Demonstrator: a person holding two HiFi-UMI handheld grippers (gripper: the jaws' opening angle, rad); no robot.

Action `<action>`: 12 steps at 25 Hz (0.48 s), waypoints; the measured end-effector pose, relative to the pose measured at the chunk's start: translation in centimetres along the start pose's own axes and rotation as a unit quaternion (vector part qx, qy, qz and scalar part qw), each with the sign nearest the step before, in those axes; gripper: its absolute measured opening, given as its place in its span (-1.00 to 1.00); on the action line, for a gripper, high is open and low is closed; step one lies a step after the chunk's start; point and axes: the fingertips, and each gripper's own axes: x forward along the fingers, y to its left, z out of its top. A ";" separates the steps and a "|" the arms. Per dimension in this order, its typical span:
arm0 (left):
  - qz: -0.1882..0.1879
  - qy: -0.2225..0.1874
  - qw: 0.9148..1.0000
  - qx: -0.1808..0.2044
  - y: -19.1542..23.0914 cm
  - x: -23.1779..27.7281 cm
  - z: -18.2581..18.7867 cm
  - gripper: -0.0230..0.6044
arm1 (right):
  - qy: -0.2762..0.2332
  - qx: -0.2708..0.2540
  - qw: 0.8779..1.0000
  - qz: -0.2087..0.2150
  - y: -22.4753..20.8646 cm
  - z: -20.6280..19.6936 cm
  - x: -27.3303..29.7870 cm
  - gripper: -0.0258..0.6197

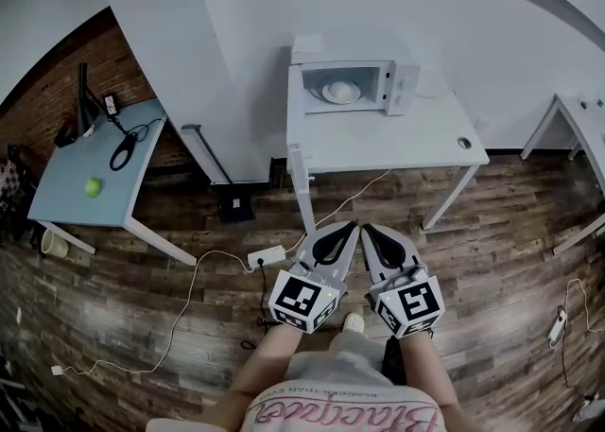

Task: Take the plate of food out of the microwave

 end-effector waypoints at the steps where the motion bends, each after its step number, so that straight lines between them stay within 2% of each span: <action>1: 0.002 0.001 1.000 0.003 0.2 0.6 0.0 -0.91 | 0.000 0.001 1.000 -0.002 -0.7 0.0 0.4 -0.88; 12: 0.039 -0.013 0.999 0.004 2.5 6.3 0.2 -0.91 | -0.002 -0.006 0.999 0.035 -5.9 0.1 3.3 -0.89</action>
